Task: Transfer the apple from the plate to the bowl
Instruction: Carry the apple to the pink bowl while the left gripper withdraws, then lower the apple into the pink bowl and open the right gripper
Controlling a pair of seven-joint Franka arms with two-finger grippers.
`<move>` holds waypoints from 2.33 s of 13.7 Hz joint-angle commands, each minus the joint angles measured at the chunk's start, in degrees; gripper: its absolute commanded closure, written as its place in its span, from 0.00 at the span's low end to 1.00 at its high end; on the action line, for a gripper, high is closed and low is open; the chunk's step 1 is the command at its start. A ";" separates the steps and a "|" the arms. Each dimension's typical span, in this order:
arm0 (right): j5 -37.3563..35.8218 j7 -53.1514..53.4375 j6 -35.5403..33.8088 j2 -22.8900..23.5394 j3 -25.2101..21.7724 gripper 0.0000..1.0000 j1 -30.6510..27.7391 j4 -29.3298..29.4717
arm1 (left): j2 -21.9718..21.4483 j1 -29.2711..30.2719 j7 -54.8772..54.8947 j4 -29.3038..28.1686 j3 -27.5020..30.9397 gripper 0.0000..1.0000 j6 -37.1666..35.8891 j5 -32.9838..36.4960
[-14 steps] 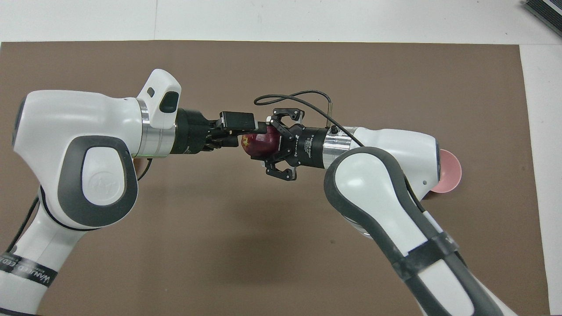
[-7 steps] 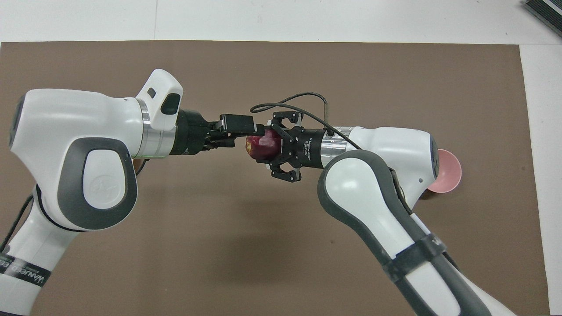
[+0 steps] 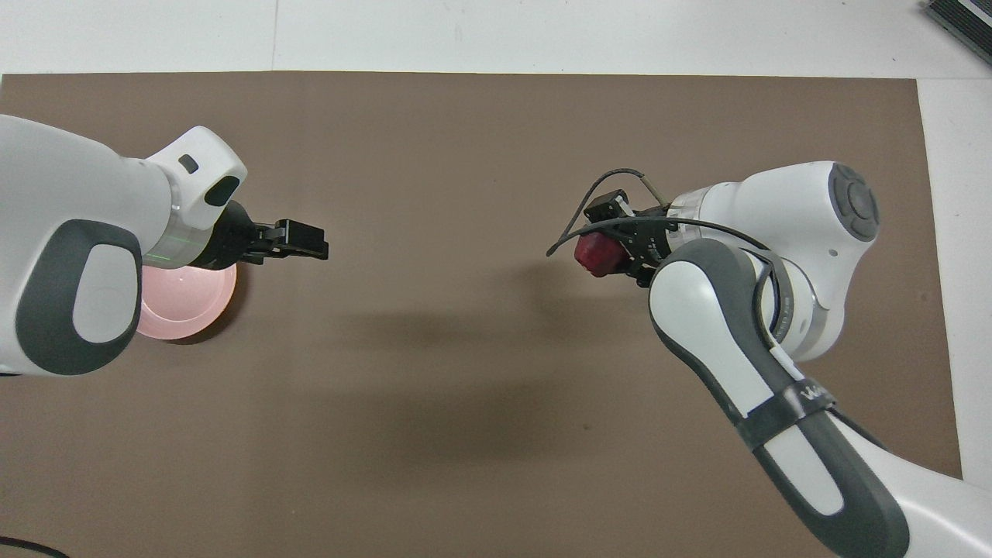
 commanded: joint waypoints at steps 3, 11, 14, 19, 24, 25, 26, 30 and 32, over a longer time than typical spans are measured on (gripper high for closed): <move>-16.53 -11.51 -9.93 -3.53 0.20 1.00 -5.86 -1.06 | -0.49 0.74 -0.46 8.25 -0.31 0.00 -8.75 11.98; -22.27 -31.21 -6.29 -5.56 0.20 1.00 -17.56 -8.70 | -0.76 6.64 7.10 24.81 0.04 0.00 -25.13 13.13; -22.27 -33.16 -2.48 -4.68 0.29 1.00 -18.97 -11.34 | -2.68 6.64 7.19 24.20 0.04 0.00 -25.23 12.69; -22.01 -31.76 -0.55 -3.10 0.47 0.94 -18.97 -11.52 | -3.13 8.83 8.42 23.06 -0.14 0.00 -25.04 11.03; -21.22 -28.86 -0.19 -2.04 0.47 0.44 -17.66 -11.44 | -3.48 10.41 8.68 22.35 -0.14 0.00 -25.66 10.84; -21.22 -29.29 1.20 -0.99 0.47 0.33 -17.91 -11.44 | -4.00 10.42 8.69 21.74 -0.22 0.00 -25.66 10.84; -21.22 -29.04 1.74 -0.72 0.47 0.18 -18.00 -11.44 | -4.10 10.33 8.69 21.47 -0.31 0.00 -25.66 10.84; -21.22 -28.60 0.95 -1.59 0.55 0.00 -17.57 -10.65 | -4.27 10.24 8.69 21.47 -0.31 0.00 -26.01 10.93; -21.30 -28.16 -3.50 -3.43 0.64 0.00 -16.60 -7.94 | -4.36 10.24 8.69 21.47 -0.31 0.00 -26.45 10.93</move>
